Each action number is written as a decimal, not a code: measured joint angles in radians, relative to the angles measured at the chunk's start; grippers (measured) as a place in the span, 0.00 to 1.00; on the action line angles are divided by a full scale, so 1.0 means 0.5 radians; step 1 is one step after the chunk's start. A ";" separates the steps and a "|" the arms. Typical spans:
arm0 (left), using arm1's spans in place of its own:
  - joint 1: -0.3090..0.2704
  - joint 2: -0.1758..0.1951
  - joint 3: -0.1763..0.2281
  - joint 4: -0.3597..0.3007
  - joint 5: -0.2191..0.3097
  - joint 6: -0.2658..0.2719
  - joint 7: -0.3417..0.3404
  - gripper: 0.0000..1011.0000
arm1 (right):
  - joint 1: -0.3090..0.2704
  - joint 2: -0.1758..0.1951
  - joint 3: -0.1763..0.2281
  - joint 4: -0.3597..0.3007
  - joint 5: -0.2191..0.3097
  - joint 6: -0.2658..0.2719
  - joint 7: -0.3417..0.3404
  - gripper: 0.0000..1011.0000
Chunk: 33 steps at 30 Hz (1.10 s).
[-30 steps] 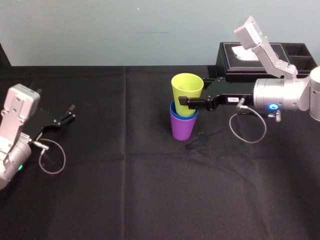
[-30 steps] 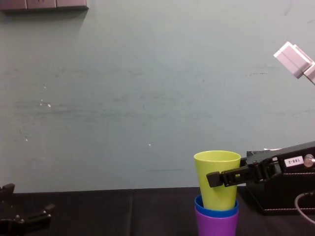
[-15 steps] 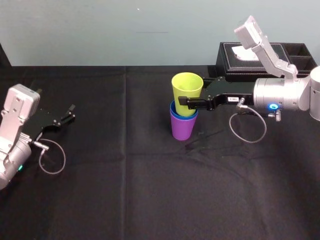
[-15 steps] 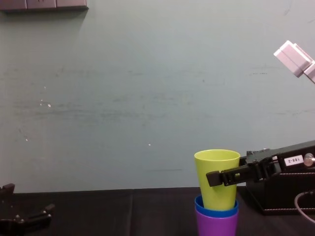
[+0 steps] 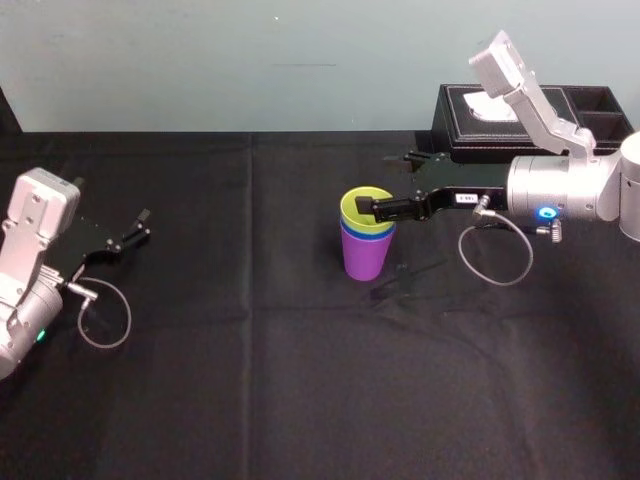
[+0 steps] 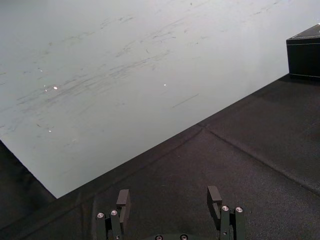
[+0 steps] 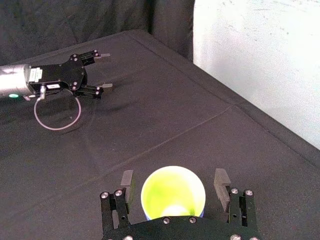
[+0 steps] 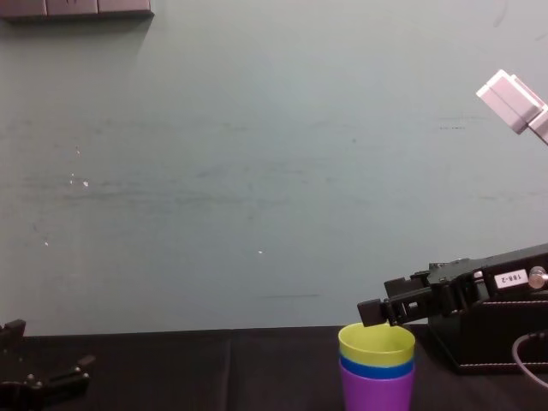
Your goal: Stack the three plastic cups sequentially using one hand.
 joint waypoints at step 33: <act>0.000 0.000 0.000 0.000 0.000 0.000 0.000 1.00 | -0.170 0.121 0.176 -0.182 0.062 -0.031 -0.198 0.99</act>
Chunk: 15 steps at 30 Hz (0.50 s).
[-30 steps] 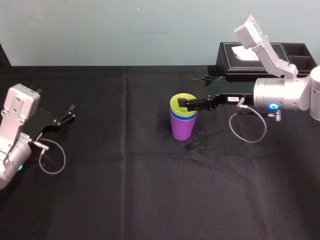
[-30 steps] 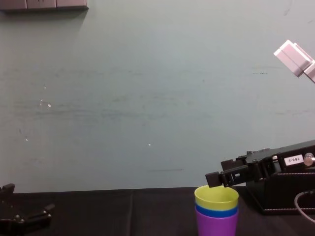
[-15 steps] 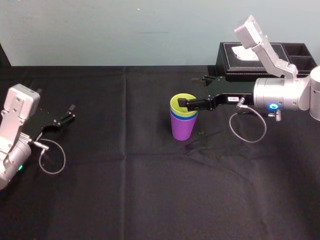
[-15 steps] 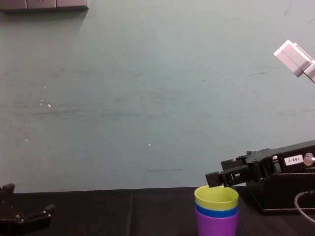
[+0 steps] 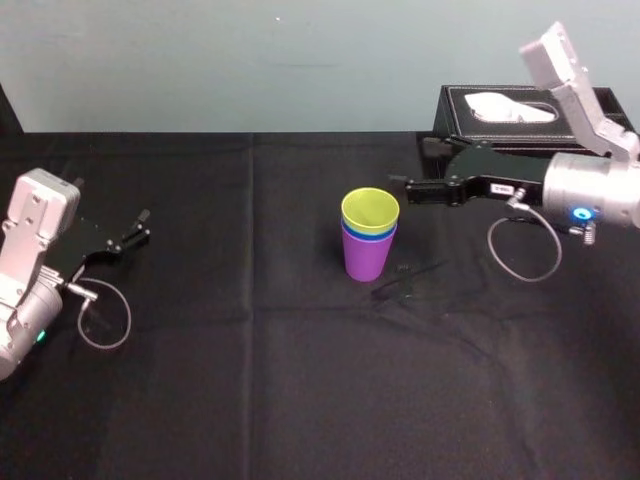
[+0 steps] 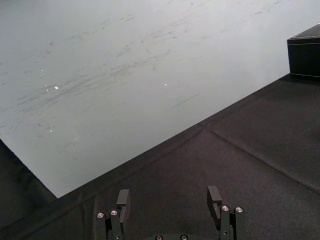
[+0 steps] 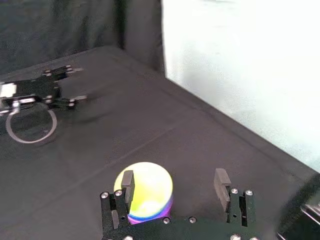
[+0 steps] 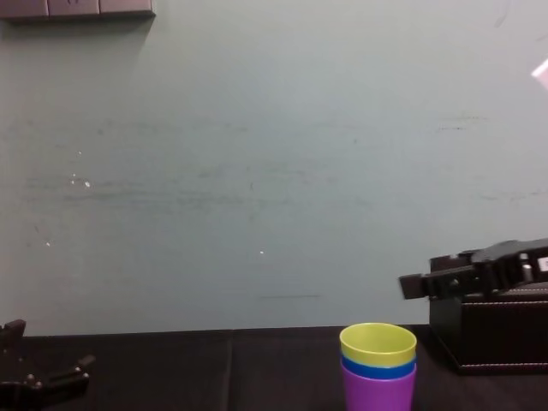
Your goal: Stack the three plastic cups sequentially using one hand.
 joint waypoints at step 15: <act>0.000 0.000 0.000 0.000 0.000 0.000 0.000 1.00 | -0.187 0.055 0.150 0.025 -0.093 -0.005 -0.314 0.99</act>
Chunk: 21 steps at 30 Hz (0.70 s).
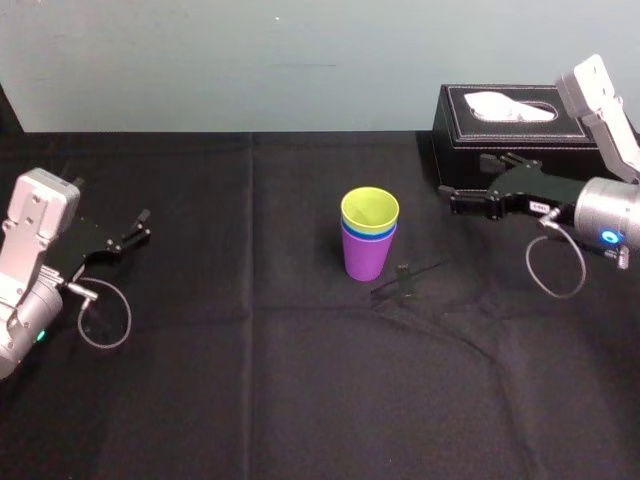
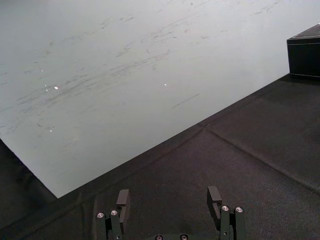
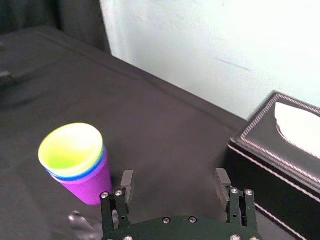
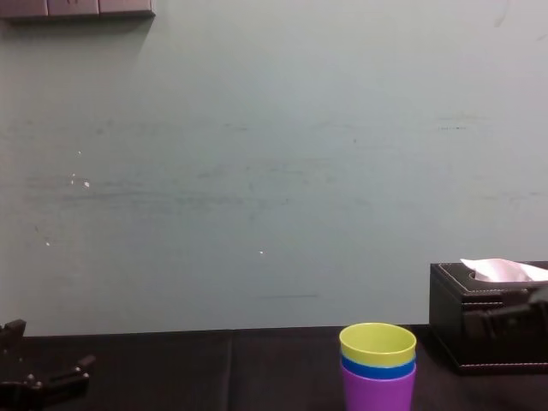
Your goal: Stack the three plastic cups sequentially using one hand.
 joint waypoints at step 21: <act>0.000 0.000 0.000 0.000 0.000 0.000 0.000 1.00 | -0.032 -0.011 0.018 0.086 -0.054 0.013 0.009 0.99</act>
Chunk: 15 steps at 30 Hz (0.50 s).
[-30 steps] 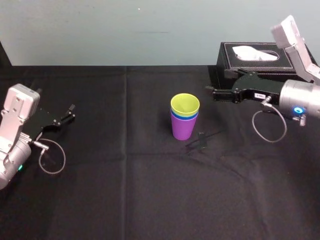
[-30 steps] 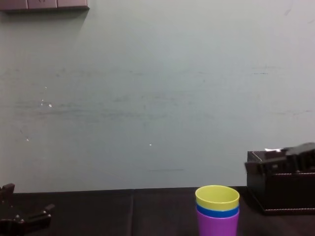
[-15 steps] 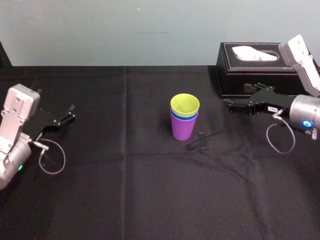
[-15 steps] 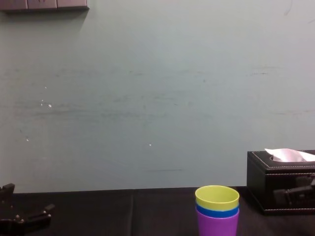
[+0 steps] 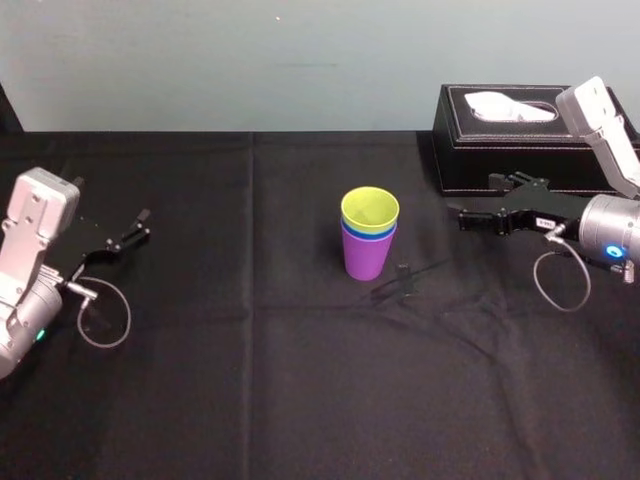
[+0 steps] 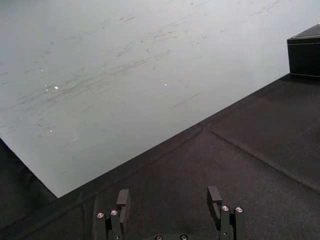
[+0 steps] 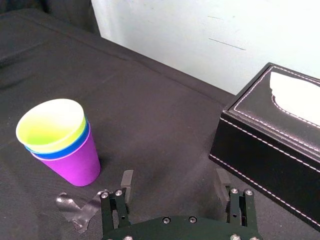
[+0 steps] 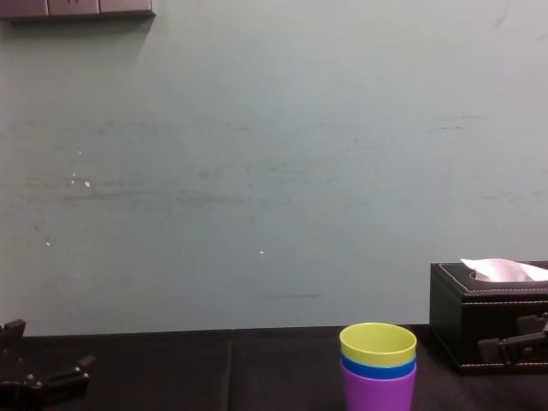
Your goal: Stack the three plastic cups sequentially using one hand.
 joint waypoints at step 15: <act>0.000 0.000 0.000 0.000 0.000 0.000 0.000 1.00 | 0.002 0.002 -0.002 -0.006 0.003 -0.001 0.000 0.99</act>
